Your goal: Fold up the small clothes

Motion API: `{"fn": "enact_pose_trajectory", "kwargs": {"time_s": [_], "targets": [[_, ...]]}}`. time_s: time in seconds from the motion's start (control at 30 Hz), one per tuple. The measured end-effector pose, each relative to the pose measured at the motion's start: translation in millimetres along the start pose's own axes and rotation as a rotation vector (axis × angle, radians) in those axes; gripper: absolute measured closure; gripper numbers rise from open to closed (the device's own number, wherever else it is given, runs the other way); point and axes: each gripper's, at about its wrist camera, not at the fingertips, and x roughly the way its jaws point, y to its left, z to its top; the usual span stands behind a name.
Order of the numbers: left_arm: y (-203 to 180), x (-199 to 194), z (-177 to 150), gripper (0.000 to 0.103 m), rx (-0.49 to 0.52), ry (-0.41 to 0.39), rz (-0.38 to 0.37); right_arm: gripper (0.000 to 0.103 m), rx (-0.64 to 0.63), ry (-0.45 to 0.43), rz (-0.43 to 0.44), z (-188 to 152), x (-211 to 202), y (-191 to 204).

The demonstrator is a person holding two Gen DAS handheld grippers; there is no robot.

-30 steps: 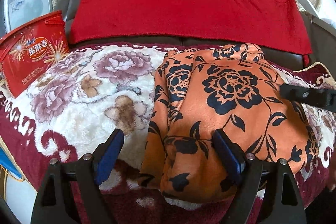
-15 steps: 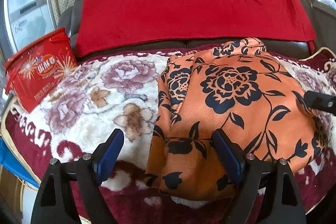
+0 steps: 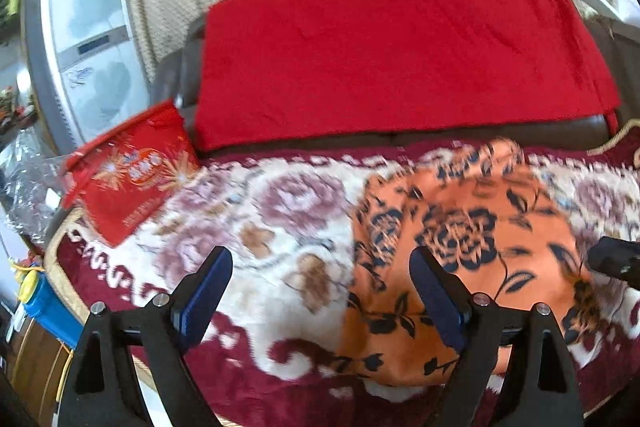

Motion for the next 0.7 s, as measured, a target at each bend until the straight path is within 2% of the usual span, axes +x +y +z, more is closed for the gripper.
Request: {"fn": "enact_pose_trajectory", "kwargs": {"time_s": [0.13, 0.27, 0.43, 0.7], "targets": [[21, -30, 21, 0.006, -0.067, -0.049, 0.027, 0.035, 0.032, -0.122, 0.041, 6, -34, -3], [41, -62, 35, 0.003, -0.127, -0.126, 0.046, 0.035, 0.042, -0.179, 0.066, 8, -51, -3], [56, -85, 43, 0.003, -0.153, -0.159, 0.066, 0.035, 0.013, -0.221, 0.088, 10, -63, 4], [57, -86, 41, 0.003, -0.145, -0.132, 0.089, 0.035, 0.03, -0.22, 0.115, 11, -63, 5]]}}
